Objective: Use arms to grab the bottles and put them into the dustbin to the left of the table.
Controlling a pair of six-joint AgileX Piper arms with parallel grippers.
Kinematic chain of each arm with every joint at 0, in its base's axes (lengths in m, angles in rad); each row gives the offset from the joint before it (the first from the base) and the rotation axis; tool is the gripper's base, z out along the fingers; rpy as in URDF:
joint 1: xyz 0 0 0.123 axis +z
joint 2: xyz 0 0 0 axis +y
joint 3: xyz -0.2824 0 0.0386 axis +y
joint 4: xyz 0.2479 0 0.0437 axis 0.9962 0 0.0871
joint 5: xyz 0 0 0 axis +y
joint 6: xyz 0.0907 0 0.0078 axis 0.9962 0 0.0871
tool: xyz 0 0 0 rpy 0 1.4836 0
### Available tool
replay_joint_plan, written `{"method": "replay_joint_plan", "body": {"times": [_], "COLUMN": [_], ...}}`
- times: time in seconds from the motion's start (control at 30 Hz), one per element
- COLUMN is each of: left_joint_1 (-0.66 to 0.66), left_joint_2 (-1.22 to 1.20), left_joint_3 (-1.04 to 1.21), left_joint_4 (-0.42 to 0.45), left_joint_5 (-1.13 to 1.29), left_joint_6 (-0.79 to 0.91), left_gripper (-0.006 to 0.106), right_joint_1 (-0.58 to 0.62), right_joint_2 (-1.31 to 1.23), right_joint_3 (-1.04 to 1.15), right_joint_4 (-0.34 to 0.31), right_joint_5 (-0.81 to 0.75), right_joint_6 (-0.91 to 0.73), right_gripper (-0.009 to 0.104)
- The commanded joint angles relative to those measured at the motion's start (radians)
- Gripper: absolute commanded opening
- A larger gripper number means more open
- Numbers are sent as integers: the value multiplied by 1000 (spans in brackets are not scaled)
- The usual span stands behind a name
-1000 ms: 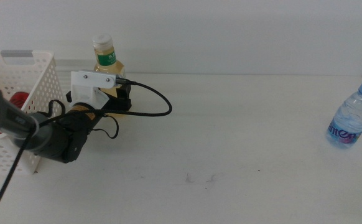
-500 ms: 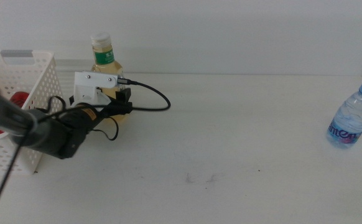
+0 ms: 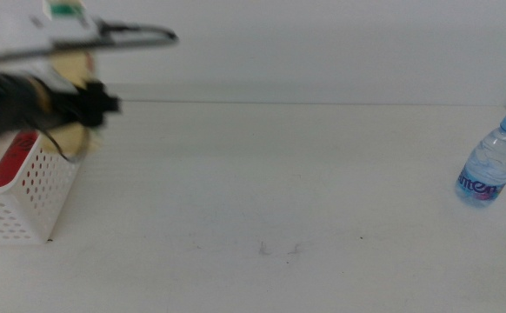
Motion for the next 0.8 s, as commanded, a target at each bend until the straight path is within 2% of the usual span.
{"method": "replay_joint_plan", "body": {"times": [0.0, 0.07, 0.13, 0.17, 0.27, 0.43, 0.57, 0.77], "left_joint_1": [57, 147, 234, 277, 388, 486, 510, 512], "left_joint_2": [-78, -76, -53, -37, 11, 141, 259, 395], "left_joint_3": [-116, -249, -352, -394, -473, -479, -479, -479], "left_joint_4": [-232, -470, -586, -605, -601, -647, -636, -639], "left_joint_5": [125, 295, 419, 468, 559, 583, 656, 644], "left_joint_6": [310, 632, 802, 840, 868, 907, 907, 953], "left_gripper": [-2, -2, -2, -2, -2, -2, -2, 1], "right_joint_1": [-3, -3, -3, -3, -3, -3, -3, -3], "right_joint_2": [-5, -5, -5, -5, -5, -5, -5, -5], "right_joint_3": [3, 3, 3, 3, 3, 3, 3, 3], "right_joint_4": [-7, -7, -7, -7, -7, -7, -7, -7], "right_joint_5": [-12, -12, -12, -12, -12, -12, -12, -12], "right_joint_6": [-4, -4, -4, -4, -4, -4, -4, -4], "right_gripper": [90, 90, 90, 90, 90, 90, 90, 90]}}
